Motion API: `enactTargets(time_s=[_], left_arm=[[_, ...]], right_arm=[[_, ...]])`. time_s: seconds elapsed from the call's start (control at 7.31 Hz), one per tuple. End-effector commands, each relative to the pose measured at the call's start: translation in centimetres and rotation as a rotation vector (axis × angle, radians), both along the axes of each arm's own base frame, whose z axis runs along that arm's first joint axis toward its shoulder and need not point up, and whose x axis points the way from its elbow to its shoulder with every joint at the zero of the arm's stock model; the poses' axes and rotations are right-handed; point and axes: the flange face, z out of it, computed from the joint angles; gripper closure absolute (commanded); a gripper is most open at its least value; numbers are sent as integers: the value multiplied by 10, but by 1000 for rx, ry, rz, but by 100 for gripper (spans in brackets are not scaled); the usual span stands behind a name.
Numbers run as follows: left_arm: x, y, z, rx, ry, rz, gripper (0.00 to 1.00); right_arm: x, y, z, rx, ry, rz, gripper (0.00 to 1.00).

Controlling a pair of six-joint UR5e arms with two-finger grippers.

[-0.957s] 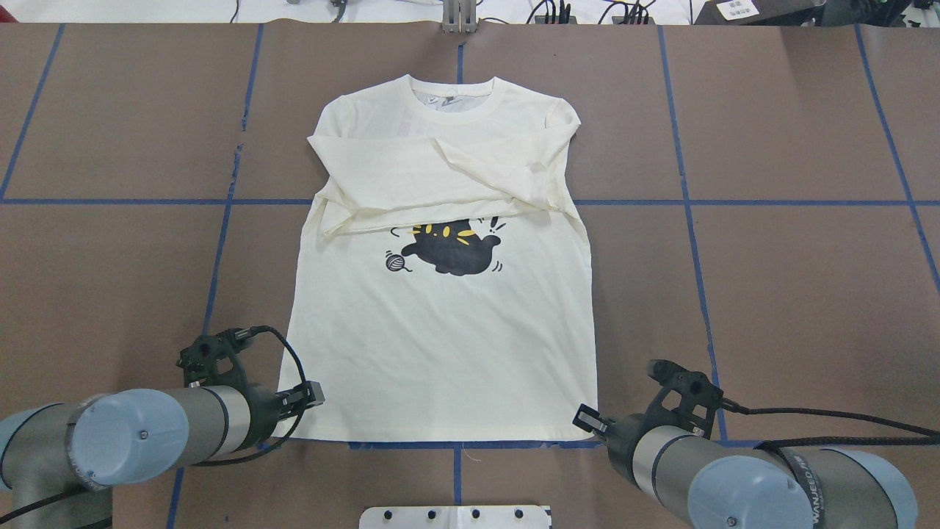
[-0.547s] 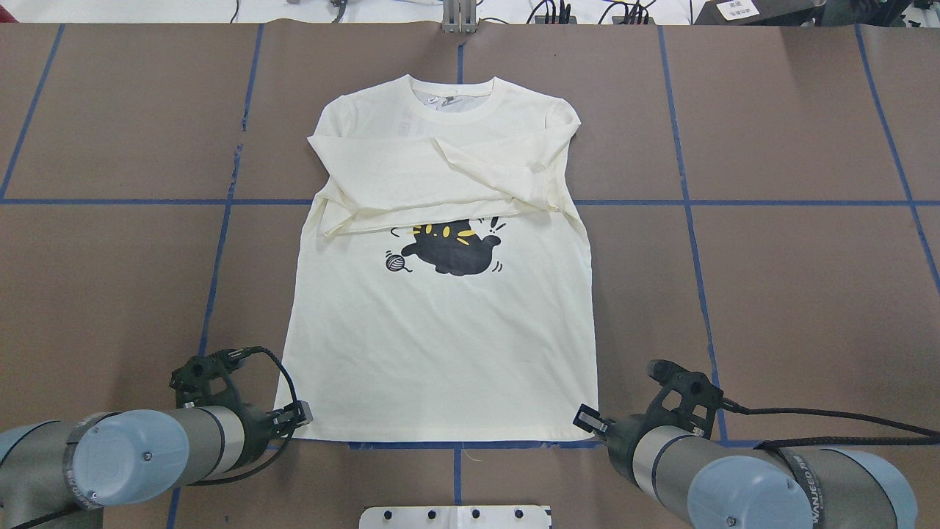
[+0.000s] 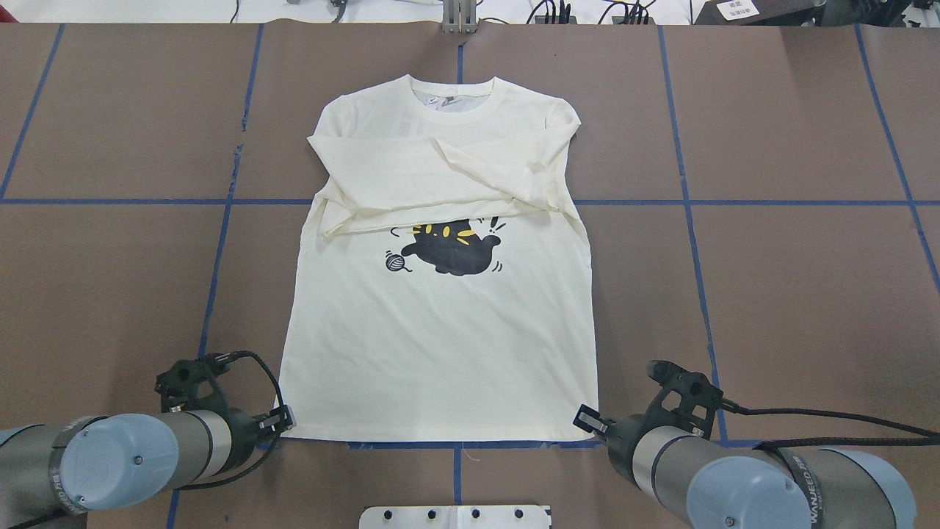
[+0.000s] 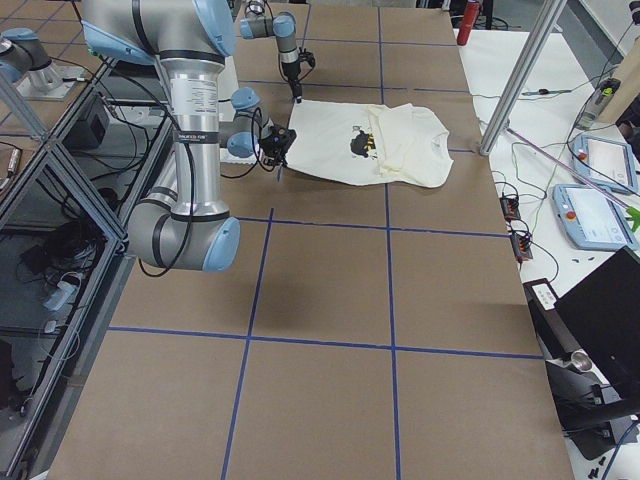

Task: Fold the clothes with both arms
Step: 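Position both grippers at the hem corners nearest the robot, then grasp the hem with both grippers and fold it up to the collar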

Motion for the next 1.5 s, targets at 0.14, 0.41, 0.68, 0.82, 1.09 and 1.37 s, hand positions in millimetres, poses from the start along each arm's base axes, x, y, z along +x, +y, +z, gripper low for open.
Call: enactTargets(time_s=[0.14, 0.41, 0.68, 0.82, 1.09, 1.37], left_arm=[[2, 4, -4, -23, 10, -8, 100], [-10, 7, -29, -27, 61, 8, 100], [-50, 15, -57, -28, 122, 22, 100], [-70, 21, -69, -33, 121, 32, 100], [-110, 33, -128, -50, 180, 91, 100], [-92, -24, -155, 56, 219, 41, 100]], right_arm=[[1, -1, 2, 0, 4, 2, 100], [-1, 0, 5, 0, 10, 1, 100], [12, 20, 6, -24, 1, -21, 100], [42, 54, -10, -69, -47, -65, 100], [88, 44, -42, -85, -122, -36, 100], [115, -34, -66, -124, -194, 68, 100]])
